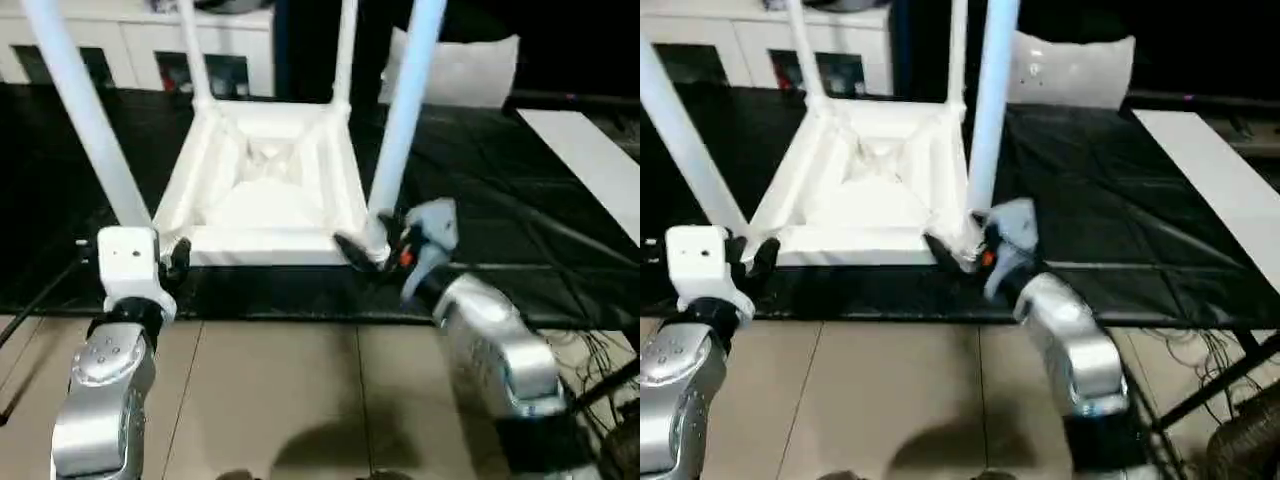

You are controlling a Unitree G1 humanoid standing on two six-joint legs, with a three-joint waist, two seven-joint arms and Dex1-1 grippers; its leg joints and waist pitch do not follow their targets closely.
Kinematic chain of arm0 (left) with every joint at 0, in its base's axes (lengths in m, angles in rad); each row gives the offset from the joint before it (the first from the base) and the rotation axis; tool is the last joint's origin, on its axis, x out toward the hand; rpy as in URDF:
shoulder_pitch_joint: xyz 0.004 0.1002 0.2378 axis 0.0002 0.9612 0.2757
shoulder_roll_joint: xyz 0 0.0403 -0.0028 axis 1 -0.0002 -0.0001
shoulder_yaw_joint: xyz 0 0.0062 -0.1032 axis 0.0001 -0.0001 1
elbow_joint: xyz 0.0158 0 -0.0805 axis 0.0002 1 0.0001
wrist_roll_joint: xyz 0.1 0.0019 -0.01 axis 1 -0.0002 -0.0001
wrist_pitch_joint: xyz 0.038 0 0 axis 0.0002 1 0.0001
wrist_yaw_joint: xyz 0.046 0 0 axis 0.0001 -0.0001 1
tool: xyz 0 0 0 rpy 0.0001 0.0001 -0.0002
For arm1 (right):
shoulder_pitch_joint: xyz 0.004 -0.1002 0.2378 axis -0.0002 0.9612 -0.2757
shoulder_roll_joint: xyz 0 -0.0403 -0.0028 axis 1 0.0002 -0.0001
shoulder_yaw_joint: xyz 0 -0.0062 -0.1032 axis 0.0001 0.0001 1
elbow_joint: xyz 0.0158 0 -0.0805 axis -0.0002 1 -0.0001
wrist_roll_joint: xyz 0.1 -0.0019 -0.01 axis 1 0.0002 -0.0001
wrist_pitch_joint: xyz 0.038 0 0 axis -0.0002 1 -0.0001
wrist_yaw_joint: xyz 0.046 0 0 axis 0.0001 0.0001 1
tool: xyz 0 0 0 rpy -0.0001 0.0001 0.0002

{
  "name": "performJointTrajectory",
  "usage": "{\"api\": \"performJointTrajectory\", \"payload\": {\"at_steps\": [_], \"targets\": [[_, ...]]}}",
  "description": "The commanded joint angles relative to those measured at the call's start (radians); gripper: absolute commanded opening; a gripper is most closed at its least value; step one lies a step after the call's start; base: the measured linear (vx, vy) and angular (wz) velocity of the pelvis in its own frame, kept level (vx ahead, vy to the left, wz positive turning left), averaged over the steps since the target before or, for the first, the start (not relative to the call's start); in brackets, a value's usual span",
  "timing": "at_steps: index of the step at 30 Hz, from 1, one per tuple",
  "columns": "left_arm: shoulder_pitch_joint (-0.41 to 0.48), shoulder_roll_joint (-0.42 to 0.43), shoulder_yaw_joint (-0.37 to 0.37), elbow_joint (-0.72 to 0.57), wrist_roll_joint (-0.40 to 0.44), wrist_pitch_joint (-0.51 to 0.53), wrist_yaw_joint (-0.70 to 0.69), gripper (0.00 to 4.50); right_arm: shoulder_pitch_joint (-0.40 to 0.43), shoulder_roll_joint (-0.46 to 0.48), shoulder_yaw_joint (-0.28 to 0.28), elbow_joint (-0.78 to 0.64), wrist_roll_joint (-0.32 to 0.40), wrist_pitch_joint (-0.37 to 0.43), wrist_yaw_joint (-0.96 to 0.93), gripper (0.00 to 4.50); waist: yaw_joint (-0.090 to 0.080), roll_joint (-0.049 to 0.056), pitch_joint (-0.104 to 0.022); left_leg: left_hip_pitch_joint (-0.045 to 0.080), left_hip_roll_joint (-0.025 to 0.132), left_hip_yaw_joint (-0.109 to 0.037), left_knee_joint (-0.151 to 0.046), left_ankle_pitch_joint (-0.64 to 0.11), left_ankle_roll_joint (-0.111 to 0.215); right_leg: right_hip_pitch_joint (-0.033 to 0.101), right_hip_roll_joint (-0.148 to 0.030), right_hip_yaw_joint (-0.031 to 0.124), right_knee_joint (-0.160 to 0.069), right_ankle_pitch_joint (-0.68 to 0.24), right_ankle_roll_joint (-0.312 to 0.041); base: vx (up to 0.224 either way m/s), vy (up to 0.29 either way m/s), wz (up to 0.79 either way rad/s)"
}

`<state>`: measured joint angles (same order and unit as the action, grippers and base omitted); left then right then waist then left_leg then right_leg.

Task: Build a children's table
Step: Rotate leg to tighten

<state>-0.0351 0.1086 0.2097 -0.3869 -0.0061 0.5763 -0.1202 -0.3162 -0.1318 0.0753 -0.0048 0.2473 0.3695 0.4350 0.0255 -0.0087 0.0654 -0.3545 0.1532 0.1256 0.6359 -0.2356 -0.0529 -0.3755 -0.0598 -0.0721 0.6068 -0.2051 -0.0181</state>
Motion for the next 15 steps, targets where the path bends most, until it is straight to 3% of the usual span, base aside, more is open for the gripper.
{"api": "performJointTrajectory", "payload": {"at_steps": [1, 2, 3, 4, 6, 7, 9, 10, 12, 13, 14, 15], "targets": [[-0.011, -0.003, 0.007, -0.005, -0.01, -0.002, 0.011, 2.21, -0.016, -0.003, -0.022, 0.018, 0.004, -0.021, -0.001, 4.5, 0.003, 0.013, -0.052, -0.002, 0.063, -0.029, -0.107, -0.335, -0.019, 0.019, -0.091, 0.057, -0.097, -0.407, -0.094, 0.0, 0.0, 0.0], [-0.006, -0.008, 0.001, -0.015, -0.013, -0.004, 0.013, 2.21, -0.009, -0.001, -0.028, 0.005, 0.017, -0.019, 0.005, 4.5, 0.006, 0.012, -0.052, -0.004, 0.064, -0.026, -0.106, -0.313, -0.013, 0.019, -0.09, 0.059, -0.094, -0.371, -0.107, 0.0, 0.0, 0.0], [-0.005, -0.009, 0.0, -0.017, -0.012, -0.003, 0.013, 2.21, -0.007, 0.0, -0.028, 0.003, 0.019, -0.018, 0.006, 4.5, 0.004, 0.001, -0.053, -0.007, 0.066, -0.024, -0.107, -0.291, -0.005, 0.021, -0.088, 0.06, -0.09, -0.34, -0.116, 0.0, 0.0, 0.0], [0.023, -0.017, -0.016, -0.039, -0.002, 0.01, 0.024, 2.21, 0.036, 0.003, -0.017, -0.057, 0.044, 0.04, 0.015, 4.5, 0.01, 0.009, -0.053, -0.008, 0.068, -0.02, -0.108, -0.273, 0.005, 0.022, -0.087, 0.062, -0.084, -0.313, -0.135, 0.0, 0.0, 0.0], [0.049, -0.025, -0.025, -0.053, 0.0, 0.008, 0.031, 2.21, 0.085, -0.002, 0.007, -0.108, 0.056, 0.069, 0.035, 4.5, 0.012, 0.007, -0.057, -0.016, 0.071, -0.02, -0.109, -0.24, 0.01, 0.029, -0.087, 0.061, -0.079, -0.273, -0.14, 0.026, -0.005, 0.0], [0.057, -0.029, -0.026, -0.056, -0.002, 0.005, 0.033, 2.21, 0.102, -0.005, 0.016, -0.123, 0.057, 0.072, 0.042, 4.5, 0.015, 0.007, -0.06, -0.013, 0.072, -0.016, -0.106, -0.208, 0.017, 0.024, -0.084, 0.063, -0.076, -0.221, -0.151, 0.053, -0.01, 0.0], [0.065, -0.032, -0.025, -0.061, -0.003, 0.002, 0.035, 2.21, 0.128, -0.008, 0.03, -0.138, 0.056, 0.066, 0.045, 4.5, 0.016, 0.008, -0.064, -0.017, 0.072, -0.016, -0.103, -0.16, 0.025, 0.031, -0.086, 0.064, -0.07, -0.162, -0.166, 0.065, -0.011, 0.03], [0.062, -0.031, -0.021, -0.059, -0.005, 0.001, 0.036, 2.21, 0.136, -0.005, 0.03, -0.135, 0.055, 0.045, 0.041, 4.5, 0.017, 0.008, -0.068, -0.018, 0.071, -0.013, -0.099, -0.097, 0.04, 0.033, -0.084, 0.062, -0.062, -0.078, -0.188, 0.062, -0.011, 0.03], [0.054, -0.028, -0.014, -0.05, -0.007, 0.001, 0.035, 2.21, 0.133, -0.002, 0.027, -0.13, 0.054, 0.029, 0.04, 4.5, 0.019, 0.011, -0.066, -0.019, 0.071, -0.011, -0.1, -0.08, 0.05, 0.035, -0.085, 0.061, -0.06, -0.059, -0.2, 0.0, 0.0, 0.0], [0.044, -0.023, -0.007, -0.043, -0.011, -0.001, 0.033, 2.21, 0.124, 0.001, 0.023, -0.123, 0.054, 0.016, 0.042, 4.5, 0.018, 0.008, -0.064, -0.018, 0.071, -0.009, -0.101, -0.095, 0.051, 0.035, -0.085, 0.062, -0.063, -0.08, -0.202, 0.0, 0.0, 0.0], [0.023, -0.014, 0.009, -0.025, -0.017, -0.001, 0.032, 2.21, 0.103, 0.01, 0.014, -0.108, 0.054, 0.001, 0.042, 4.5, 0.019, 0.014, -0.063, -0.017, 0.071, -0.01, -0.102, -0.106, 0.048, 0.035, -0.086, 0.062, -0.063, -0.093, -0.203, 0.0, 0.0, 0.0], [0.019, -0.013, 0.012, -0.022, -0.018, 0.0, 0.032, 2.21, 0.099, 0.012, 0.012, -0.107, 0.055, 0.001, 0.041, 4.5, 0.017, 0.013, -0.062, -0.016, 0.07, -0.009, -0.103, -0.12, 0.046, 0.033, -0.084, 0.061, -0.066, -0.112, -0.202, 0.0, 0.0, 0.0]]}}
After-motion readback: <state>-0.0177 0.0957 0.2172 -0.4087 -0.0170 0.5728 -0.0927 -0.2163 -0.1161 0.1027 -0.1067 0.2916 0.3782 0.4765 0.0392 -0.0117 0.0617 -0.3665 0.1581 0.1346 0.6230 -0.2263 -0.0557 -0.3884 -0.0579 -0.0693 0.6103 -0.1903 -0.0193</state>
